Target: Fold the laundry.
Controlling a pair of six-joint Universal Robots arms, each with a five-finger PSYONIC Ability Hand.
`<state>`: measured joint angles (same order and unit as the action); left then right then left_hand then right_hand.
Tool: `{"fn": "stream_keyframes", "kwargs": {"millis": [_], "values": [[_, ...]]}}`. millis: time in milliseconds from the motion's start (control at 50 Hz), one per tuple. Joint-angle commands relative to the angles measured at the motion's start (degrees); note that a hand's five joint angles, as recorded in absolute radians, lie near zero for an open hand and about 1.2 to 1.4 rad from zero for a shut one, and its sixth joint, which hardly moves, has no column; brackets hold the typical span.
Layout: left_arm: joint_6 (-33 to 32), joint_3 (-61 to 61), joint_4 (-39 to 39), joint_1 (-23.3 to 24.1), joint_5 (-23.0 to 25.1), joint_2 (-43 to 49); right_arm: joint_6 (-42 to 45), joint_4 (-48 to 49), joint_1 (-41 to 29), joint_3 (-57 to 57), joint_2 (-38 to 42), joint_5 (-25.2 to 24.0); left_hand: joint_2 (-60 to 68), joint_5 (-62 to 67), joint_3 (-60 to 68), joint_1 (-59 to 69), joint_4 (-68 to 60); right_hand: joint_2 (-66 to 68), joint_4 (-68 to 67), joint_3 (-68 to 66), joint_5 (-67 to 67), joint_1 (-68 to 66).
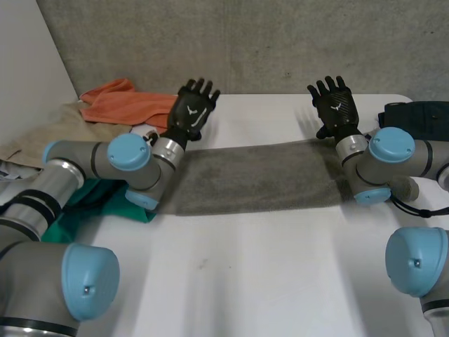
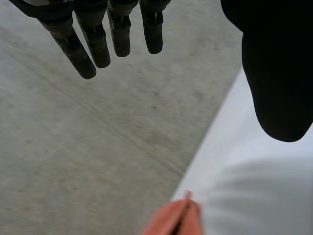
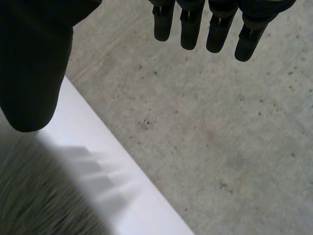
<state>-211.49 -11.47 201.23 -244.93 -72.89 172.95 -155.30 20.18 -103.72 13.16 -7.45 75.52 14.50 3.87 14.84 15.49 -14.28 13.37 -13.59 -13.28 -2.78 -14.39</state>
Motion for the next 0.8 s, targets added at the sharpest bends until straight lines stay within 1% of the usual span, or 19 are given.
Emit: {"fn": "stream_keyframes", "kwargs": {"millis": [20, 80, 100, 160, 180, 240, 260, 320, 340, 440, 480, 560, 580, 640, 660, 740, 780, 800], "values": [[3.79, -11.35, 3.12, -0.37, -4.01, -10.33, -0.35, 0.39, 0.27, 9.76, -7.47, 0.59, 3.96, 4.58, 3.62, 2.96, -4.17, -1.86, 2.07, 1.76, 1.27, 2.88], [5.12, -16.2, 2.77, -0.37, -4.81, -14.21, -0.44, -1.63, 0.8, 12.93, -11.0, 1.47, 3.79, 4.41, 3.45, 2.79, -4.0, -1.69, 1.9, 1.6, 1.1, 2.71], [6.08, -19.96, 2.51, -0.37, -5.16, -16.92, -0.53, -4.42, 1.41, 15.12, -13.71, 2.34, 3.12, 3.75, 2.78, 2.13, -3.34, -1.69, 1.9, 1.6, 1.1, 2.71], [7.49, -25.69, 2.07, -0.37, -5.69, -21.41, -1.14, -9.36, 2.55, 18.03, -18.03, 3.31, 2.27, 2.9, 1.94, 1.28, -2.49, -1.69, 1.9, 1.6, 1.1, 2.71], [8.45, -29.8, 1.72, -0.63, -5.6, -24.73, -1.67, -13.2, 3.51, 19.78, -20.91, 3.58, 1.94, 2.57, 1.6, 0.95, -2.16, -1.69, 1.9, 1.6, 1.1, 2.71], [10.21, -36.06, 1.28, -0.81, -5.51, -29.59, -1.85, -20.25, 4.92, 22.25, -25.23, 3.58, 0.76, 1.39, 0.42, -0.23, -0.98, -1.35, 1.57, 1.26, 0.76, 2.37], [11.52, -39.82, 1.01, -0.72, -5.77, -32.65, -1.85, -25.4, 5.97, 23.65, -27.86, 3.75, -0.57, 0.05, -0.91, -1.57, 0.36, -1.35, 1.57, 1.26, 0.76, 2.37], [13.73, -45.29, 0.4, -0.63, -5.78, -37.06, -1.76, -33.08, 7.82, 26.2, -31.48, 3.49, -1.93, -1.31, -2.27, -2.92, 1.72, -1.19, 1.4, 1.09, 0.6, 2.21], [15.3, -48.44, -0.13, -0.55, -5.78, -39.51, -1.67, -37.28, 8.79, 28.04, -33.57, 3.49, -1.93, -1.31, -2.27, -2.93, 1.72, -1.02, 1.23, 0.93, 0.43, 2.04], [19.35, -56.46, -1.54, 0.42, -5.51, -45.15, -0.97, -45.58, 11.6, 35.16, -37.9, 3.32, -2.43, -1.81, -2.77, -3.43, 2.22, 2.34, -2.12, -2.43, -2.93, -1.32], [20.15, -58.57, -1.62, 0.77, -5.69, -46.21, -0.36, -45.85, 12.31, 37.71, -38.69, 3.14, -2.6, -1.98, -2.94, -3.6, 2.39, 4.19, -3.98, -4.28, -4.78, -3.17], [21.64, -62.44, -1.28, 1.74, -5.69, -47.71, 1.57, -41.82, 13.98, 43.43, -39.13, 2.61, -2.6, -1.98, -2.94, -3.6, 2.39, 6.89, -6.67, -6.98, -7.47, -5.86], [21.82, -63.49, -0.93, 2.09, -5.69, -47.88, 2.45, -39.02, 14.59, 45.44, -39.05, 2.53, -3.1, -2.48, -3.44, -4.1, 2.89, 7.72, -7.51, -7.81, -8.31, -6.7], [22.0, -64.73, -0.05, 2.35, -5.86, -47.88, 3.68, -34.61, 15.3, 48.35, -38.96, 2.61, -3.61, -2.99, -3.95, -4.61, 3.4, 8.57, -8.36, -8.66, -9.16, -7.55], [22.17, -65.25, 0.57, 2.36, -5.86, -47.8, 4.65, -31.64, 15.56, 49.93, -38.61, 2.96, -3.61, -2.99, -3.95, -4.61, 3.4, 8.57, -8.36, -8.66, -9.16, -7.55], [22.08, -66.13, 1.45, 2.27, -5.86, -47.71, 6.15, -25.04, 16.35, 52.57, -38.08, 4.02, -3.61, -2.99, -3.95, -4.61, 3.4, 8.74, -8.52, -8.83, -9.32, -7.72], [22.08, -66.4, 1.71, 2.18, -5.86, -47.71, 6.5, -22.66, 16.79, 53.28, -37.99, 4.63, -3.61, -2.99, -3.95, -4.61, 3.4, 12.91, -12.7, -13.01, -13.5, -11.89], [22.08, -66.49, 1.89, 2.09, -5.86, -47.62, 6.5, -21.69, 16.88, 53.46, -37.82, 4.81, -3.61, -2.99, -3.95, -4.61, 3.4, 18.27, -18.06, -18.37, -18.86, -17.25]]}}
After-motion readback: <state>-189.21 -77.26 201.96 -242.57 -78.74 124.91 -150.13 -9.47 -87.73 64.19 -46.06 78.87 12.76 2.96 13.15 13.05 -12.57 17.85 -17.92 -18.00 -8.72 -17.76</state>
